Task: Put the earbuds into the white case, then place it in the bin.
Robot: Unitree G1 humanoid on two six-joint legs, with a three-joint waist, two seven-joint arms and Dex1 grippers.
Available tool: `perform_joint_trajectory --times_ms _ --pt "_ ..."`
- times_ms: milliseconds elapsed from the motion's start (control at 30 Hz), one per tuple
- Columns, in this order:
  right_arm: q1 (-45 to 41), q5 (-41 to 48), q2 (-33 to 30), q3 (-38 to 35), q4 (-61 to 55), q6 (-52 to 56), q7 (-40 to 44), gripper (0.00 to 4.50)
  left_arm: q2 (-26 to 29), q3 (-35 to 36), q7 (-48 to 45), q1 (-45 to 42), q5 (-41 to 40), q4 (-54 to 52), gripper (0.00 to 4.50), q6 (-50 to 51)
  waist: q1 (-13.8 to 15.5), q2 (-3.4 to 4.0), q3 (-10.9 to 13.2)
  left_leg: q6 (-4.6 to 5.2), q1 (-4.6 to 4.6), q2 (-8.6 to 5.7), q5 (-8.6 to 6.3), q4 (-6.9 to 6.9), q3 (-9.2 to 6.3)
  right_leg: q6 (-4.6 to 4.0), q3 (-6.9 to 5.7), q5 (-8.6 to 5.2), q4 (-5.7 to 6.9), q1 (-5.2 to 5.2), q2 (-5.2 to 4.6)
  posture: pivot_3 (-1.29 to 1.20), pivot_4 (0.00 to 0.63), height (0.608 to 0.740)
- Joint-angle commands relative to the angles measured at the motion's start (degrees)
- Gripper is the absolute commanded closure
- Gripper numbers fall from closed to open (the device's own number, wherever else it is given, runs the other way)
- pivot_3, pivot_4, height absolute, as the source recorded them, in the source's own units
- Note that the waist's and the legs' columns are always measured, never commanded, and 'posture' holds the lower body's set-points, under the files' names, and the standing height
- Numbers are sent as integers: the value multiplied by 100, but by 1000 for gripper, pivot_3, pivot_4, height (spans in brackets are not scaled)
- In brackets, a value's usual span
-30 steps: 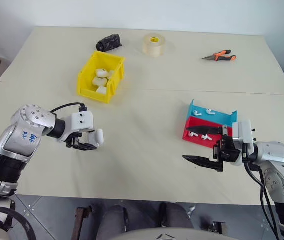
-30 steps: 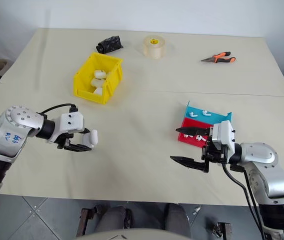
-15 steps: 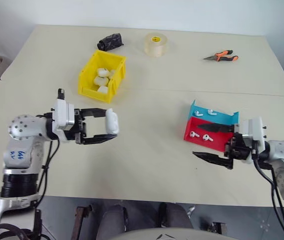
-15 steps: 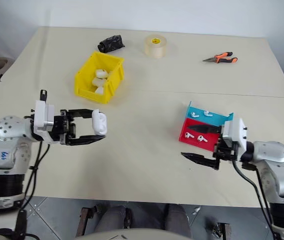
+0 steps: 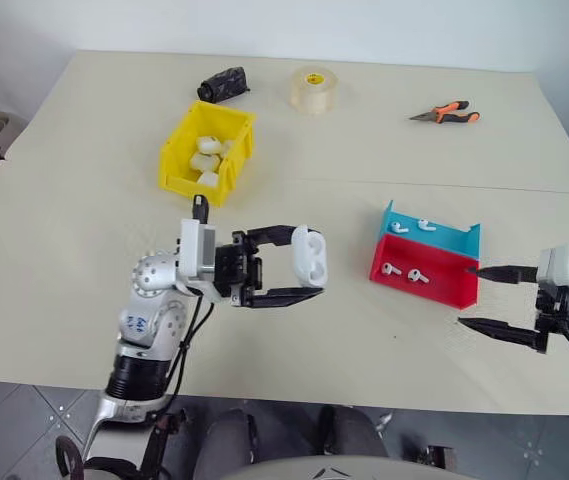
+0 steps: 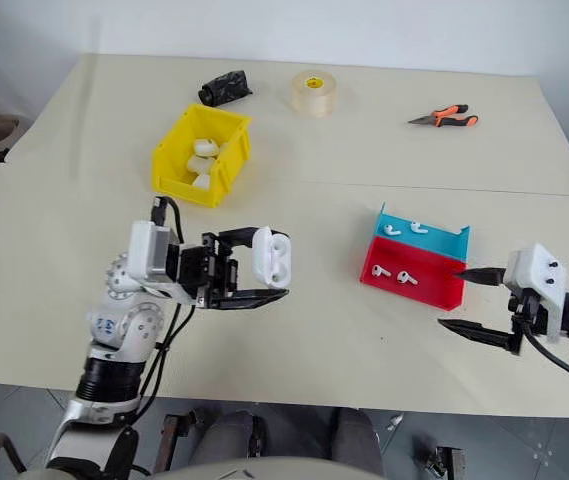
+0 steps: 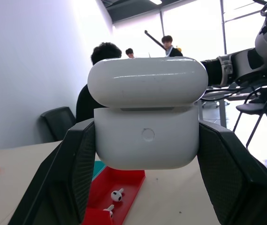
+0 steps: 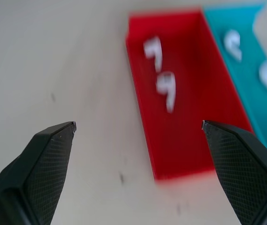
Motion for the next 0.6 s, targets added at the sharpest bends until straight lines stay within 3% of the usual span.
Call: perform_joint_trajectory --times_ms 33,133,267,400,600 --pt "-211 -109 -322 238 -372 654 -186 0 -95 -173 -90 -16 57 50 1694 -245 -7 0 0 0 -1 0 0 0 -1 0 -1 0 0 0 0 0 150 740" --pt "-920 -36 -353 732 -596 1435 -443 0 -98 -244 -101 41 88 96 1694 -329 -36 0 0 0 -1 3 1 -1 -2 0 -1 0 -2 -1 2 0 150 740" --pt "-2299 -493 -339 2035 -646 2370 -535 0 -100 -368 -118 124 128 170 1694 -332 -68 2 -1 0 -2 2 1 -1 -9 0 -2 0 -1 -1 2 0 150 740" --pt "-3296 -1082 -185 3081 -332 2582 -417 0 -108 -422 -125 116 187 302 1694 -423 -27 1 -1 1 -10 -1 0 2 -14 0 -4 0 -4 -1 1 0 150 740" --pt "-4209 -1745 199 3838 486 2468 -378 0 -146 -491 -118 100 267 333 1694 -515 -18 1 -1 1 -15 -2 0 8 -13 1 -5 1 -4 -2 1 0 150 740"
